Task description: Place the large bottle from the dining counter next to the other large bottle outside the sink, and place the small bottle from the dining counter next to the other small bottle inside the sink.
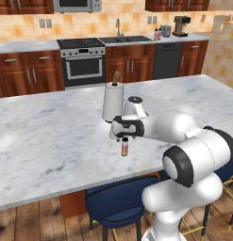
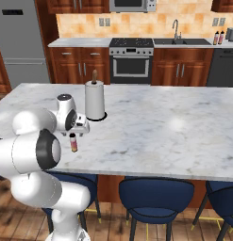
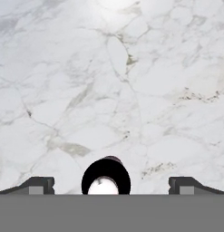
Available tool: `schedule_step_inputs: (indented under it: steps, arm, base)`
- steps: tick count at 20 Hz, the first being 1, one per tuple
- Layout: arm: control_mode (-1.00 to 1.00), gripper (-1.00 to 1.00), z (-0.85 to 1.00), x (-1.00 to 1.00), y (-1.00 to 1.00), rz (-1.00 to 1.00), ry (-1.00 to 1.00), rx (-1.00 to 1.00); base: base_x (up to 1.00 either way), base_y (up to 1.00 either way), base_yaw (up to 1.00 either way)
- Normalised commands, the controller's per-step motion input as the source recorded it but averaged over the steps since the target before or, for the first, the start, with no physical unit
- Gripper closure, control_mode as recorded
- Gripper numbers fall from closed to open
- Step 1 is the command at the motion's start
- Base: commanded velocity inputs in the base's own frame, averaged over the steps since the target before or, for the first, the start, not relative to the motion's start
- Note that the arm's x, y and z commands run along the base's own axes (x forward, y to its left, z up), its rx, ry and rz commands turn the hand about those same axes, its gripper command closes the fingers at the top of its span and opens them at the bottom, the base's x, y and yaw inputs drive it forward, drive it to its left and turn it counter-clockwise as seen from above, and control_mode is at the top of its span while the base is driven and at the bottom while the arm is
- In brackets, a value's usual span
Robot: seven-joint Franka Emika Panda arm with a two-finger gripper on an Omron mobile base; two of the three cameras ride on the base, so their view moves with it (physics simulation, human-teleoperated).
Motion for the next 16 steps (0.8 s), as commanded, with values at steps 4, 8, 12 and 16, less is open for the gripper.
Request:
schedule_step_inputs:
  steps: [4, 8, 12, 16]
  arm:
    - [-1.0, -1.0, -0.27, 0.0, 0.0, 0.0, 0.0, 0.0]
    - [-1.0, -1.0, -0.08, 0.0, 0.0, 0.0, 0.0, 0.0]
    - [-1.0, -1.0, 0.0, 0.0, 0.0, 0.0, 0.0, 0.0]
    - [-1.0, -1.0, 0.0, 0.0, 0.0, 0.0, 0.0, 0.0]
  base:
    - [0.0, 0.0, 0.0]
    - [0.0, 0.0, 0.0]
    - [0.0, 0.0, 0.0]
    - [0.0, 0.0, 0.0]
